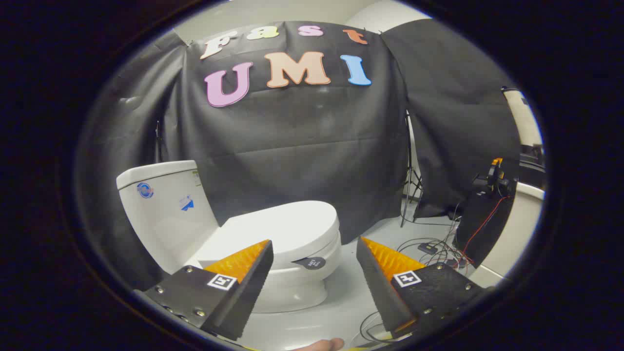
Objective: Open the toilet lid.
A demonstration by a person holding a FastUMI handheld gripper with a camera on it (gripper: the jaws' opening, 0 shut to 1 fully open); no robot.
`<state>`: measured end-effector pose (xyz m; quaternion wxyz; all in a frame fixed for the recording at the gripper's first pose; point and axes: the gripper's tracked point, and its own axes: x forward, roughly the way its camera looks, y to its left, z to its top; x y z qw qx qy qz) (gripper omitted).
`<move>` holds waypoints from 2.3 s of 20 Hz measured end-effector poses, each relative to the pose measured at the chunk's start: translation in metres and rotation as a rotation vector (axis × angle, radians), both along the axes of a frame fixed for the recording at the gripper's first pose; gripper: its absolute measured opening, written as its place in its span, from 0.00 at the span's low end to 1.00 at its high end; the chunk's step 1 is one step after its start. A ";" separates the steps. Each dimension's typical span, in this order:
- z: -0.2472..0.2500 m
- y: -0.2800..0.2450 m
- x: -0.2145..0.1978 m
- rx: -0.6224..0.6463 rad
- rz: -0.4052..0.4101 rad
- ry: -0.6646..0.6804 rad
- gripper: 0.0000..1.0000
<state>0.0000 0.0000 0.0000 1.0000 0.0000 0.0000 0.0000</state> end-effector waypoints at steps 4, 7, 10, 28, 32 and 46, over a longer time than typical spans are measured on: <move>-0.002 0.000 0.003 -0.001 0.002 0.005 1.00; -0.001 -0.002 0.005 -0.006 0.001 0.002 1.00; -0.004 -0.001 0.007 -0.008 0.001 0.005 1.00; -0.050 0.004 0.083 0.145 0.094 0.100 1.00; -0.078 0.003 0.116 0.286 0.112 0.158 1.00; -0.146 0.019 0.152 0.694 0.111 0.260 0.98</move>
